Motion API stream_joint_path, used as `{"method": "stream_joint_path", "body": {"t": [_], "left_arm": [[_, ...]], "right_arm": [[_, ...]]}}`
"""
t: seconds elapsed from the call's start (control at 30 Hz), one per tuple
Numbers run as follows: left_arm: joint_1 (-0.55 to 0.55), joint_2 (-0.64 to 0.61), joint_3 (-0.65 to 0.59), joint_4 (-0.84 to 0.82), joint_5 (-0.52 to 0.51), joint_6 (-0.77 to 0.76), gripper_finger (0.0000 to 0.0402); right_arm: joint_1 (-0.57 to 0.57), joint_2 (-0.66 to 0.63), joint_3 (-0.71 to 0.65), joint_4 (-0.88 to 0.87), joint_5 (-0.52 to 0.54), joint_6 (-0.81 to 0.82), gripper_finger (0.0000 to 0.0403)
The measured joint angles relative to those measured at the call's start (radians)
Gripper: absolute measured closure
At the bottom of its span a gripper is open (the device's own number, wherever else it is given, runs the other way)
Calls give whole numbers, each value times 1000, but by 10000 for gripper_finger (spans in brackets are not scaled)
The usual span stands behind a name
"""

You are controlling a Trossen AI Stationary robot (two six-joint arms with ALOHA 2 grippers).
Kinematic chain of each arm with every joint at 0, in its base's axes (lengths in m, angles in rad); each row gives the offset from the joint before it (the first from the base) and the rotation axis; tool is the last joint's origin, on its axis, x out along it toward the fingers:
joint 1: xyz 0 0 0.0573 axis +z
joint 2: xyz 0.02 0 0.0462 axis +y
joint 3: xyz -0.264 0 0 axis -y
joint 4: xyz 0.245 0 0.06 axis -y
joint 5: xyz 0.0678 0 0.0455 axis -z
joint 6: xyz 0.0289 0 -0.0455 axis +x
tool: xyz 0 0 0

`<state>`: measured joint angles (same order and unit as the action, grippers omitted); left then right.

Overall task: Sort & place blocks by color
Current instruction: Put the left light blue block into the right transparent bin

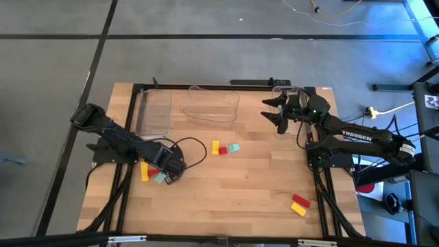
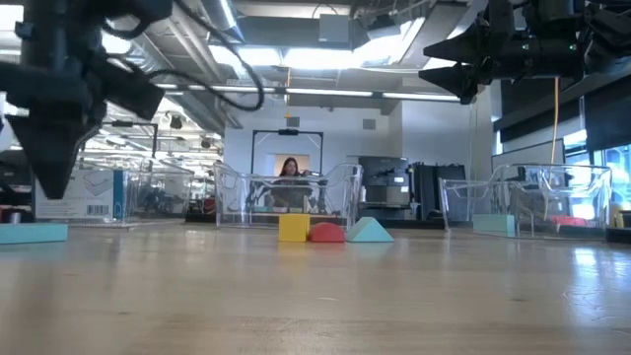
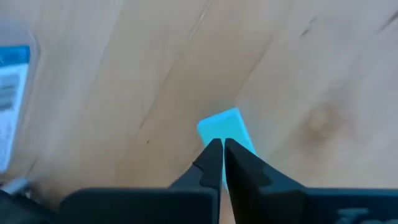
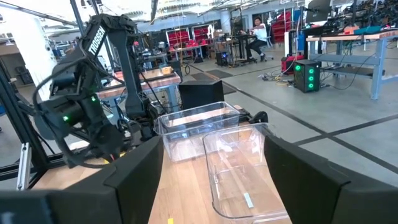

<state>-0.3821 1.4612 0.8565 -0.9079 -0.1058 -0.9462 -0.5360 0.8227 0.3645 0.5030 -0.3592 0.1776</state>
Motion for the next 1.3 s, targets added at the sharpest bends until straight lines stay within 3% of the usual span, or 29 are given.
{"method": "stream_joint_path", "body": {"t": [0.2,0.6,0.77,1.03,1.3], "left_arm": [[17,0,11,-24,35,41,379],[80,0,7,-72,90,64,223],[83,0,7,-27,109,36,180],[19,5,-12,22,39,-152,167],[-18,5,-96,78,67,-272,169]], "right_arm": [[0,0,0,-6,0,0,121],[0,0,-1,-10,0,1,121],[0,0,-1,-14,0,1,121],[0,0,-1,-25,0,1,121],[0,0,-1,-26,0,1,121]]}}
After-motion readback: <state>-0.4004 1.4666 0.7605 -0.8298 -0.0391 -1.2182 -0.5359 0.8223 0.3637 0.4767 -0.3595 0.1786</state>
